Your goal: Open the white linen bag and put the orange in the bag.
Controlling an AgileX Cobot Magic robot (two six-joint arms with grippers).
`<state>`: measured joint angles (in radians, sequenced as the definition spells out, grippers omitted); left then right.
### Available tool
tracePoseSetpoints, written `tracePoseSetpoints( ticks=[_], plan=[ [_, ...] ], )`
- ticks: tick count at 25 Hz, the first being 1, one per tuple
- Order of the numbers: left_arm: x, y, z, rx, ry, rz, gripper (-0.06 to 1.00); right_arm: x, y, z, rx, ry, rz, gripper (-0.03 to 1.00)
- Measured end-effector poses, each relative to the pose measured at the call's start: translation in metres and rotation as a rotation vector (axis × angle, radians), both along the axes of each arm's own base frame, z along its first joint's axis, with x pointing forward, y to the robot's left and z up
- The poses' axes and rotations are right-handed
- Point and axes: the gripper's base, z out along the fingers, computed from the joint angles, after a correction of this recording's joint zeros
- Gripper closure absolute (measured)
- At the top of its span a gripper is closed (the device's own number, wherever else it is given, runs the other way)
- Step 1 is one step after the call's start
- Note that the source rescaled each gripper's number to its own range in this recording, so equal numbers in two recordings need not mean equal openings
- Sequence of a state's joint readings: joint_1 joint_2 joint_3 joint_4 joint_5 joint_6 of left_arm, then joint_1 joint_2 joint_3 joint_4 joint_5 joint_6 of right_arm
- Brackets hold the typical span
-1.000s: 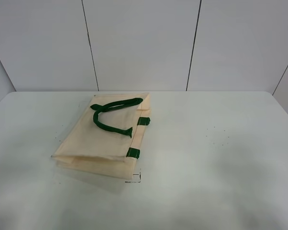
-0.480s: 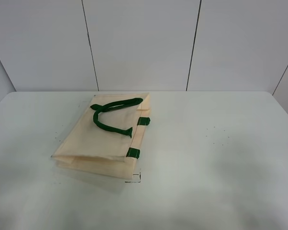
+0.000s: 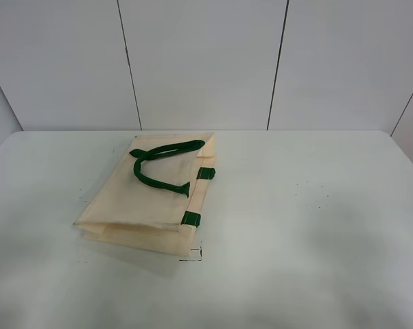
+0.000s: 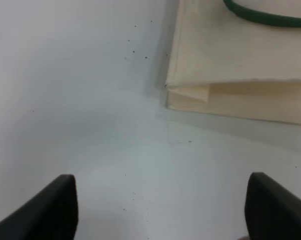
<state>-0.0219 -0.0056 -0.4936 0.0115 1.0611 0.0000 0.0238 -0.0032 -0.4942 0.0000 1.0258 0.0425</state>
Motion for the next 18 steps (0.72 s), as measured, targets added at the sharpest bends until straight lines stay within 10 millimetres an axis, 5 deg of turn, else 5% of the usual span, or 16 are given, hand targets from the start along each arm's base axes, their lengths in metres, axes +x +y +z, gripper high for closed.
tracePoseSetpoints(
  ticks=[18],
  plan=[
    [0.0000,-0.0003,0.0000,-0.003,0.000,-0.002,0.16,0.0000,0.0000,0.0000,0.000,0.000,0.000,-0.03]
  ],
)
